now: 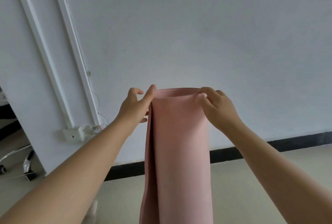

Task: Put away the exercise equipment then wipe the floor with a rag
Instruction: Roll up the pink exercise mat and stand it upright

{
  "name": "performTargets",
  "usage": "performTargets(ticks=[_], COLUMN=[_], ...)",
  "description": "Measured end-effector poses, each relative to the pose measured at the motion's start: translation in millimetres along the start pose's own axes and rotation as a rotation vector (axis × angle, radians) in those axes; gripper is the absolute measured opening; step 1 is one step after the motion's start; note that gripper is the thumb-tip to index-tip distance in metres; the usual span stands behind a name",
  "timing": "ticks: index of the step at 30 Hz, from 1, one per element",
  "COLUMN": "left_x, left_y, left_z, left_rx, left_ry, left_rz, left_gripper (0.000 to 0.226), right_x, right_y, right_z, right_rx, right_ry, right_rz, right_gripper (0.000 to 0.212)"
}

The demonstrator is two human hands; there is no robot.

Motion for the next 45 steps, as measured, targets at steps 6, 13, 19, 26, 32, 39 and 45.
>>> performTargets(ticks=[6, 13, 19, 26, 32, 39, 45], left_x=[-36.6, -46.0, -31.1, -31.1, -28.2, -21.3, -5.3], left_y=[7.8, 17.6, 14.9, -6.9, -30.6, -71.9, -78.4], left_z=[22.6, 53.4, 65.1, 66.8, 53.9, 29.0, 12.9], left_rx=[0.073, 0.416, 0.526, 0.619, 0.45, 0.372, 0.401], left_ry=[0.435, 0.777, 0.867, 0.972, 0.898, 0.977, 0.988], left_rz=[0.026, -0.152, -0.228, -0.282, -0.476, -0.388, -0.273], left_gripper=[0.076, 0.024, 0.055, 0.073, 0.057, 0.057, 0.051], right_x=[12.7, 12.8, 3.8, 3.7, 12.9, 18.8, 27.2], right_y=[46.2, 51.8, 36.2, 2.2, -15.6, -54.1, -66.5], right_z=[-12.4, 0.7, 0.6, -12.5, -23.6, -28.4, -15.2], right_rx=[0.158, 0.612, 0.642, 0.637, 0.626, 0.537, 0.615], right_ry=[-0.433, -0.676, -0.743, -0.647, -0.64, -0.645, -0.753], right_rz=[0.186, 0.318, 0.303, 0.433, 0.47, 0.65, 0.532], right_gripper=[0.035, 0.034, 0.036, 0.074, 0.045, 0.046, 0.041])
Point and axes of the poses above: each hand's wrist, its own y-axis towards the middle knuckle, its own z-axis out of the palm, x = y × z, the point moved 5 cm from there along y, towards the middle knuckle, and after that the axes turned 7 degrees about -x, right-handed, at the moved point
